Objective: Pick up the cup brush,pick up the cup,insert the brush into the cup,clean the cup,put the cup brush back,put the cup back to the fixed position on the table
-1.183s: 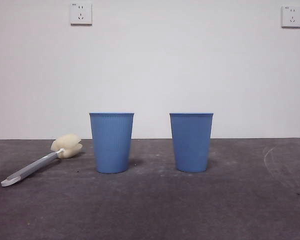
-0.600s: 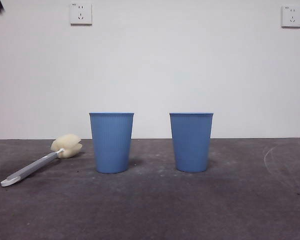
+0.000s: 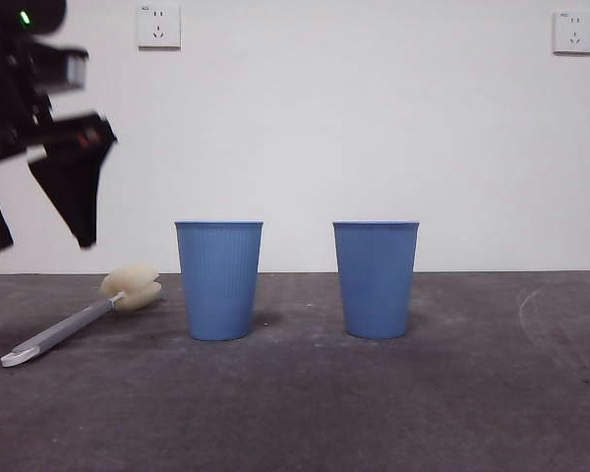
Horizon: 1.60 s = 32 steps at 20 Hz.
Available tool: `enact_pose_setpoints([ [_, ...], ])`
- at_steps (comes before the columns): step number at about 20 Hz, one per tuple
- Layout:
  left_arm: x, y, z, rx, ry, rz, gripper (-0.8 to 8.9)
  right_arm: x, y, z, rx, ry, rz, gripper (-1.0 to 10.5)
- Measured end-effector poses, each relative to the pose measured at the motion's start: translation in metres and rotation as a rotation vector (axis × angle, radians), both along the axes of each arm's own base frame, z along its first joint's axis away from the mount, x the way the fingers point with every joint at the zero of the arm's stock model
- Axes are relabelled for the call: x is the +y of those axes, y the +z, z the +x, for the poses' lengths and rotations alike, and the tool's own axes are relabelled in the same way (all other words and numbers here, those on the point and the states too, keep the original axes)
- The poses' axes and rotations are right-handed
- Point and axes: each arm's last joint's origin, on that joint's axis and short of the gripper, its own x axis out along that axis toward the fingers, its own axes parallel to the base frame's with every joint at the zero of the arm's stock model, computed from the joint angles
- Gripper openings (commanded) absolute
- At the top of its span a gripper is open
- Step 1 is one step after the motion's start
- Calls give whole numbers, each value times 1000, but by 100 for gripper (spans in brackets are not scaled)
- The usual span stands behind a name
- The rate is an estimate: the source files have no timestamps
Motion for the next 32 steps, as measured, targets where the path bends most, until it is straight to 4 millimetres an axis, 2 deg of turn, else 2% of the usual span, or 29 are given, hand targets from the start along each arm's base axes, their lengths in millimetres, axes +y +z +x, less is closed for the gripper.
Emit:
enact_pose_setpoints([
  [5, -6, -29, 15, 84, 43, 3, 588, 0, 0, 1, 5, 0, 0, 596],
  [12, -8, -52, 25, 142, 92, 33, 588, 0, -2, 6, 25, 0, 0, 595],
  [28, -12, -57, 29, 119, 159, 44, 587, 0, -2, 6, 29, -5, 4, 595],
  [32, -12, -57, 29, 115, 176, 35, 530, 0, -2, 6, 32, -8, 7, 595],
])
